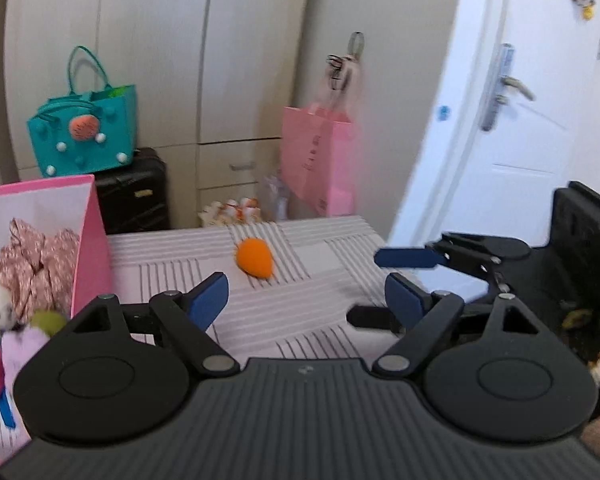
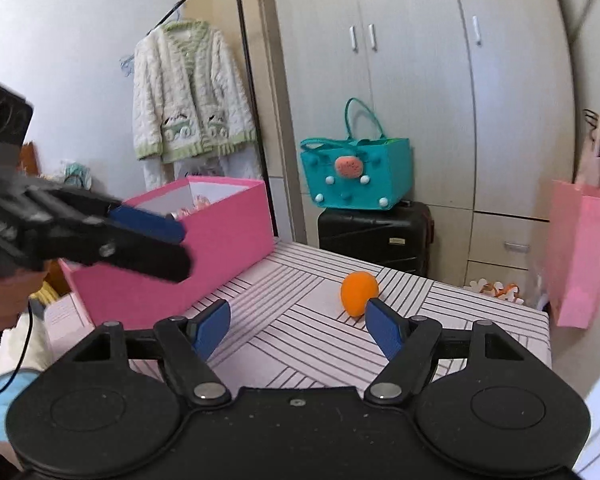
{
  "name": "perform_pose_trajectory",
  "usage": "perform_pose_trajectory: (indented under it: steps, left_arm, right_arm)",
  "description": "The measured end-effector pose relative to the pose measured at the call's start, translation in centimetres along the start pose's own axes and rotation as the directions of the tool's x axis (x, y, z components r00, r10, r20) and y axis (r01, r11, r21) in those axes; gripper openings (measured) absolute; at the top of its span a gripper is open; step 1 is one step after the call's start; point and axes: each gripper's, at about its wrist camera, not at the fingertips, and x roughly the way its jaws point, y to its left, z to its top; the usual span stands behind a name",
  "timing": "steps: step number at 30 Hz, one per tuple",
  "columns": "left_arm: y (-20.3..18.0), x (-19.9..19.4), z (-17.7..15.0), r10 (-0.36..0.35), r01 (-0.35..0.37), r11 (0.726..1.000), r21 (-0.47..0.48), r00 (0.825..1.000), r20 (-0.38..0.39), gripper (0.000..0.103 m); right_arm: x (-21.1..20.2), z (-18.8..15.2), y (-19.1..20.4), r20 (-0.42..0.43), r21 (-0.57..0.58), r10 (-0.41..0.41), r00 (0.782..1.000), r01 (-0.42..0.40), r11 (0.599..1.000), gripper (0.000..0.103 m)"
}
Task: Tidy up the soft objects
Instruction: 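Withdraw the left tool from the box and move it to the orange sponge, then grasp the orange teardrop sponge with the left gripper, then lift the orange sponge with the left gripper and carry it over the box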
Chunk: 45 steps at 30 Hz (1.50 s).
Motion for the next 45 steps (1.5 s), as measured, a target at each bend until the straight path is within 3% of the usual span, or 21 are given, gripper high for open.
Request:
perform_pose_trajectory:
  steps: [5,8,11,19,22,26,28,34,38,41,45]
  left_arm:
    - [1.0,4.5,1.0,0.01,-0.013,0.997,-0.072,0.999,-0.041,0.081]
    - [1.9,8.1,1.1,0.035,-0.05,0.99,-0.129,0.993,-0.111,0.073]
    - [3.0,10.9,0.8,0.063,-0.087,0.979,-0.185,0.989,-0.132,0.066]
    - [4.3,14.7,1.4,0.132,-0.159,0.951,-0.266,0.984,-0.12,0.057]
    - [4.6,15.6,1.7,0.134,-0.163,0.943,-0.29,0.984,-0.116,0.057]
    - [4.6,16.4,1.5,0.127,-0.16,0.941,-0.299,0.984,-0.127,0.054]
    - [4.5,16.8,1.3,0.113,-0.155,0.942,-0.297,0.981,-0.155,0.04]
    - [3.8,16.0,0.9,0.115,-0.158,0.944,-0.289,0.98,-0.161,0.032]
    - [3.1,14.9,0.8,0.102,-0.144,0.953,-0.268,0.981,-0.164,0.031]
    - [2.3,13.8,0.6,0.094,-0.133,0.961,-0.242,0.981,-0.167,0.03]
    - [1.4,12.0,0.2,0.072,-0.111,0.969,-0.222,0.981,-0.179,0.03]
  right_arm:
    - [4.0,0.5,-1.5,-0.07,-0.008,0.005,0.998,-0.005,1.0,0.078]
    - [6.2,1.0,-2.7,-0.104,-0.002,0.028,0.994,-0.028,1.0,0.078]
    - [7.9,1.3,-4.1,-0.124,-0.011,0.012,0.992,-0.013,1.0,0.077]
    - [11.8,1.6,-5.0,-0.212,-0.08,-0.011,0.977,-0.007,0.997,0.076]
    - [13.2,1.8,-5.2,-0.24,-0.067,-0.021,0.971,0.005,0.998,0.071]
    - [14.2,1.7,-6.4,-0.265,0.03,0.023,0.964,-0.015,0.999,0.05]
    - [14.1,1.6,-7.0,-0.252,0.081,0.054,0.966,-0.034,0.996,0.041]
    - [12.7,1.2,-5.7,-0.228,0.036,0.019,0.974,-0.011,0.999,0.04]
    - [11.5,1.2,-5.4,-0.229,0.074,0.031,0.973,-0.014,0.997,0.041]
    - [10.7,1.3,-5.4,-0.25,0.181,0.054,0.967,-0.009,0.983,0.041]
    - [9.1,0.8,-4.1,-0.244,0.185,0.052,0.968,-0.006,0.983,0.041]
